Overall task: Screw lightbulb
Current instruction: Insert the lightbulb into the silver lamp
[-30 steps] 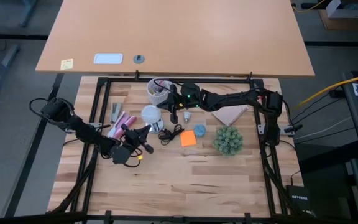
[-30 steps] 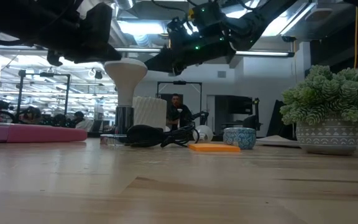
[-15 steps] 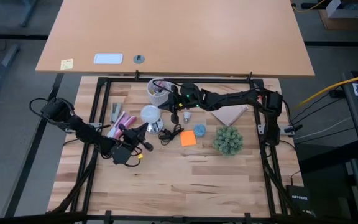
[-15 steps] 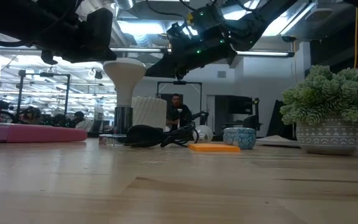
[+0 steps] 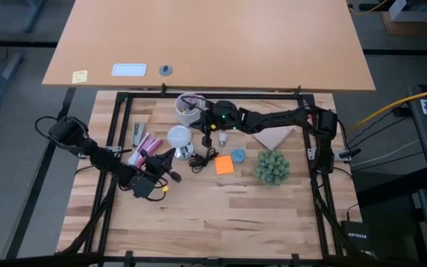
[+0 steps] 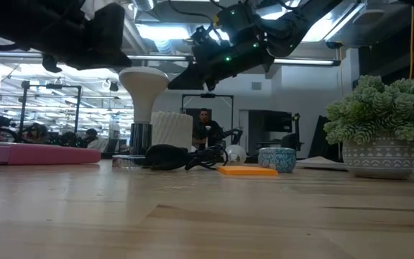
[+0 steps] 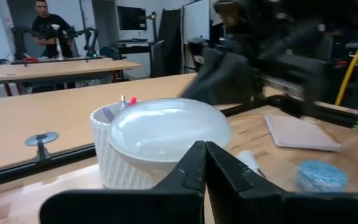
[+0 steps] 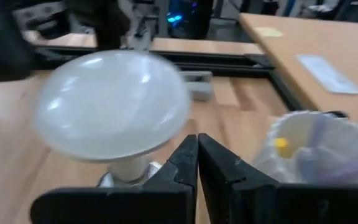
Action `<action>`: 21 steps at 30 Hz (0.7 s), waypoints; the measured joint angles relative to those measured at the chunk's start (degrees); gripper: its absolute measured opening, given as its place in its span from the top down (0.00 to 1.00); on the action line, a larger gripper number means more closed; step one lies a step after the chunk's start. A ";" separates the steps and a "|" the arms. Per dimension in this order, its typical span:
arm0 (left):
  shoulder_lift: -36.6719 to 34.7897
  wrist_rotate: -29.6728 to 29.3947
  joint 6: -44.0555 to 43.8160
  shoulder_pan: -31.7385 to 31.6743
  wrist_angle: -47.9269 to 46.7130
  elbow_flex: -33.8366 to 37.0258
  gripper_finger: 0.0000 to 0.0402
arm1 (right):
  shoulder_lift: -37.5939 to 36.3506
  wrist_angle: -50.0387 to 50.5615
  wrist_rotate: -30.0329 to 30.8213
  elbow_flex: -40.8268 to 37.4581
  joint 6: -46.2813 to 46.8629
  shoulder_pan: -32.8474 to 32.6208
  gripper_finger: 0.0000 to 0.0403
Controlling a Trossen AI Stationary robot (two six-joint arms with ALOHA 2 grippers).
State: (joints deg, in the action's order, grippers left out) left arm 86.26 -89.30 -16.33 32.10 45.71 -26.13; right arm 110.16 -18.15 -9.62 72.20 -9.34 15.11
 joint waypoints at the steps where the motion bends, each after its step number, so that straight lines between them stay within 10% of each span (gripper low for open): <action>1: 0.01 0.03 -0.06 0.37 -0.02 0.00 1.00 | -0.03 -0.32 0.13 0.00 0.01 0.38 0.96; 21: 0.00 5.12 -1.31 -1.54 -1.78 0.00 1.00 | 2.26 -7.14 -1.83 0.00 0.32 -1.27 0.95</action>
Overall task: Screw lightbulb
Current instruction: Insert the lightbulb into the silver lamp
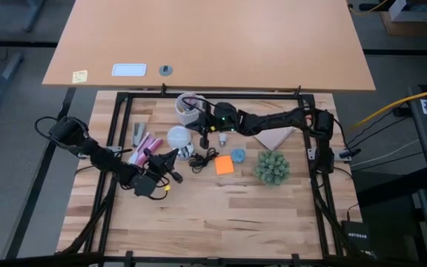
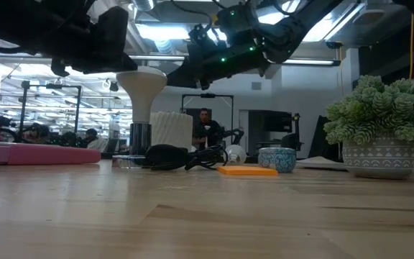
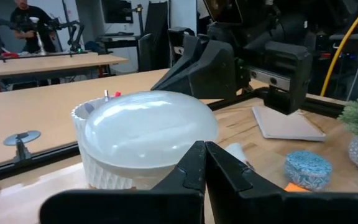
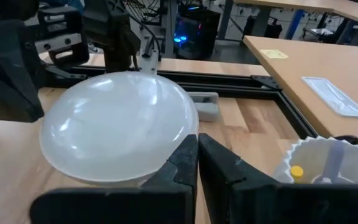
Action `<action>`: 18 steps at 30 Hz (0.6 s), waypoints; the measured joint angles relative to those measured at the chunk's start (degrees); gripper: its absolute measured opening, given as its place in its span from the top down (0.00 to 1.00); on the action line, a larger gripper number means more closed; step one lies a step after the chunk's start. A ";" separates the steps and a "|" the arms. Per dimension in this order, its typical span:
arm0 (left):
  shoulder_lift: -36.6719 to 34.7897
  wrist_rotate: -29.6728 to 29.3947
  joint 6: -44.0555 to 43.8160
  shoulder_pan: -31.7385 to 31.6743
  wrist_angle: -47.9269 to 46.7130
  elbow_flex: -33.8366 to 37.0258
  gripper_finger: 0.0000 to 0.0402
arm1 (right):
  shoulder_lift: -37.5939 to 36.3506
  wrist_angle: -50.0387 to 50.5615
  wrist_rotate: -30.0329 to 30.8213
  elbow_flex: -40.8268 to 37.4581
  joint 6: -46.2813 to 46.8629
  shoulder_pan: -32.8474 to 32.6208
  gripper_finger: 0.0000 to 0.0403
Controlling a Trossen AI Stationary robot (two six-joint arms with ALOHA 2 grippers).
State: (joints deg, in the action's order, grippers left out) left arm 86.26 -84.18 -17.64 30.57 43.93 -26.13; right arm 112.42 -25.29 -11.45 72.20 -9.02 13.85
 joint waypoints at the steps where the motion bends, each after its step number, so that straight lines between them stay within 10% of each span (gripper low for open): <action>1: 0.00 -0.04 -0.47 0.00 -0.59 0.00 1.00 | 0.02 0.03 0.03 0.00 0.00 0.01 0.95; 18: 0.00 -5.78 -3.42 0.20 -4.51 0.02 1.00 | 0.03 1.88 -3.23 0.00 2.46 0.11 0.95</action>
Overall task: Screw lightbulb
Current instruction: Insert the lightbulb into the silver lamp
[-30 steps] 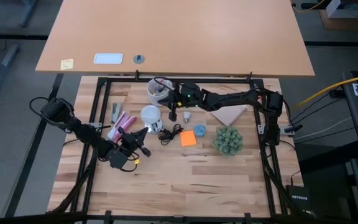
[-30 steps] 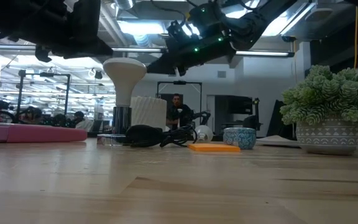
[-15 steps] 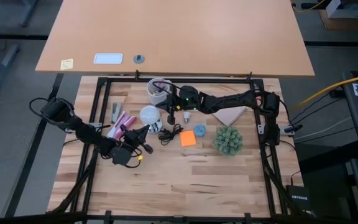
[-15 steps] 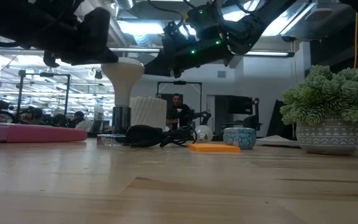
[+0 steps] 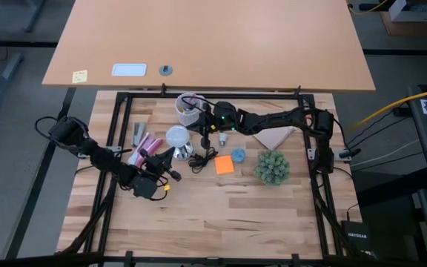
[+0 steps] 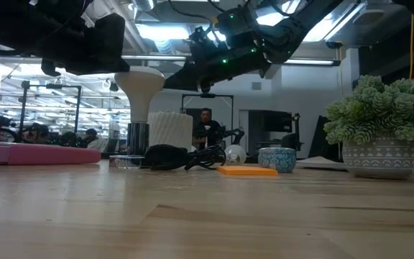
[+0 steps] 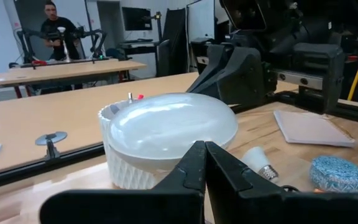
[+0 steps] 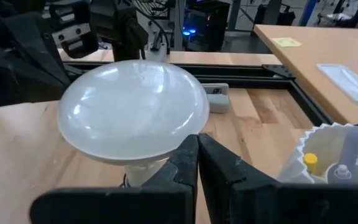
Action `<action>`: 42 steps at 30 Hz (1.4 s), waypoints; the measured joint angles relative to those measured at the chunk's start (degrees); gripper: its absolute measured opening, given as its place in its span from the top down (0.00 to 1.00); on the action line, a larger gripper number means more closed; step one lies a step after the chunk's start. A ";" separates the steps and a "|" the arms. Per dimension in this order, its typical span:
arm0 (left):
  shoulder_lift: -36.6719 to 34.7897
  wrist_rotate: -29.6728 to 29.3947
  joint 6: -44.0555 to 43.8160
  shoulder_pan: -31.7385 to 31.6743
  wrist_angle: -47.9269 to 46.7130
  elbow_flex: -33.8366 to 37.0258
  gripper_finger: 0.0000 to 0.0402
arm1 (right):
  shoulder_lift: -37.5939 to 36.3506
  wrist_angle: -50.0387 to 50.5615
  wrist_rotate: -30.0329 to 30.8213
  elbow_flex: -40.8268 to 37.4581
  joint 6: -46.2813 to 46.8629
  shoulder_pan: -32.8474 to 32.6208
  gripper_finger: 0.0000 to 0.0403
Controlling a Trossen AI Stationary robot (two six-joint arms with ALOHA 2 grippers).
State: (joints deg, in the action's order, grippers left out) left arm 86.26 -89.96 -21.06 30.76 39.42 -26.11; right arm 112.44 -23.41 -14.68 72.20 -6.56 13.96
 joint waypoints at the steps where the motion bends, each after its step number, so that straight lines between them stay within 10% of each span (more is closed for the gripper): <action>1: 0.00 -0.04 0.17 0.00 0.01 0.00 1.00 | 0.00 0.01 -0.32 0.00 0.59 0.00 0.95; 42: 0.02 -0.01 1.83 0.72 -1.27 0.00 1.00 | 0.13 6.24 -8.90 -0.02 3.20 -3.71 0.95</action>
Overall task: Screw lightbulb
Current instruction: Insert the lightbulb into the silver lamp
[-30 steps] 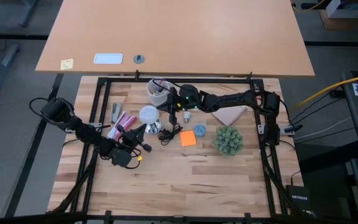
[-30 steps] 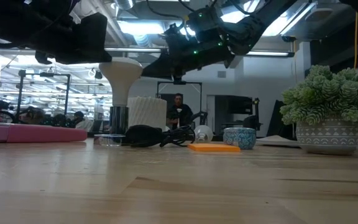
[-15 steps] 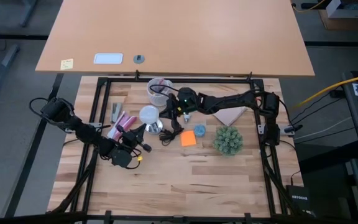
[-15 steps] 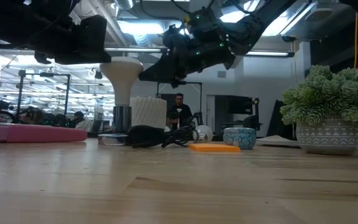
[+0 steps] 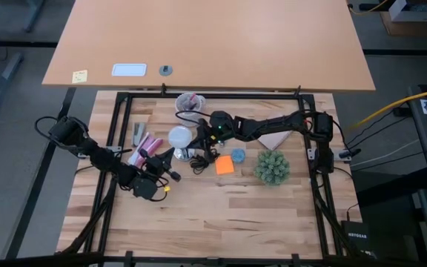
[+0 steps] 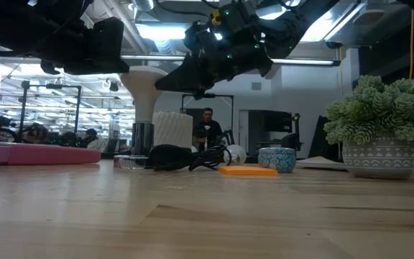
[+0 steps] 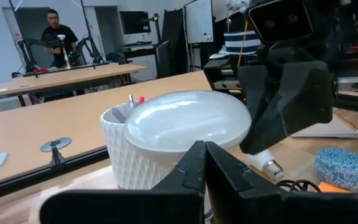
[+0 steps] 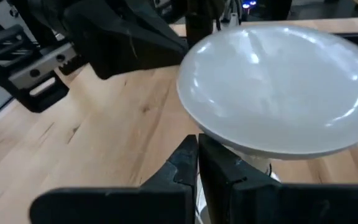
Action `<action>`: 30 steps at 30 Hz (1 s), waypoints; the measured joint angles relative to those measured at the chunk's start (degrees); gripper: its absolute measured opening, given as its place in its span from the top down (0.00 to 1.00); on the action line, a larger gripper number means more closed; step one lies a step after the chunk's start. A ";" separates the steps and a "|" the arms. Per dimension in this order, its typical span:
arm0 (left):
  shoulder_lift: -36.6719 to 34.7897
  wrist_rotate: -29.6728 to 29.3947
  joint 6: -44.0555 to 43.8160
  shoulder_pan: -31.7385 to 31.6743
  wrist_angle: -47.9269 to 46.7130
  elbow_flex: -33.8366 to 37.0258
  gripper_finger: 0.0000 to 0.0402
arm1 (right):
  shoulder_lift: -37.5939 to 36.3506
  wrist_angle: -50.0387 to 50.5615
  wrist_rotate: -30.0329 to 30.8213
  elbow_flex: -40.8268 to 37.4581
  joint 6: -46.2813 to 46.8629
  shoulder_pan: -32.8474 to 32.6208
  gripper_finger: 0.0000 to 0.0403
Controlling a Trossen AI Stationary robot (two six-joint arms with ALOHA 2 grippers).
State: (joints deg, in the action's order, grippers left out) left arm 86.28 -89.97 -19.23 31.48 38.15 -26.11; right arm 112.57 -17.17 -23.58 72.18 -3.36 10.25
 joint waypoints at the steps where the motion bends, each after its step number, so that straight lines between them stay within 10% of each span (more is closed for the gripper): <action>1: -0.02 0.00 0.01 0.01 -0.01 0.00 1.00 | 0.00 0.40 0.00 0.00 0.04 -0.25 0.95; 18: 0.00 0.05 -3.17 6.08 1.75 0.00 1.00 | -4.75 10.90 6.62 0.02 -5.91 0.02 0.95; 30: 0.00 10.40 -3.92 3.20 1.40 0.00 1.00 | -5.07 8.20 14.06 0.02 -8.94 3.88 0.95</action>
State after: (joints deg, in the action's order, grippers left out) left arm 86.28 -79.57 -23.16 34.68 39.55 -26.11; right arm 107.50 -8.96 -9.52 72.20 -12.29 14.12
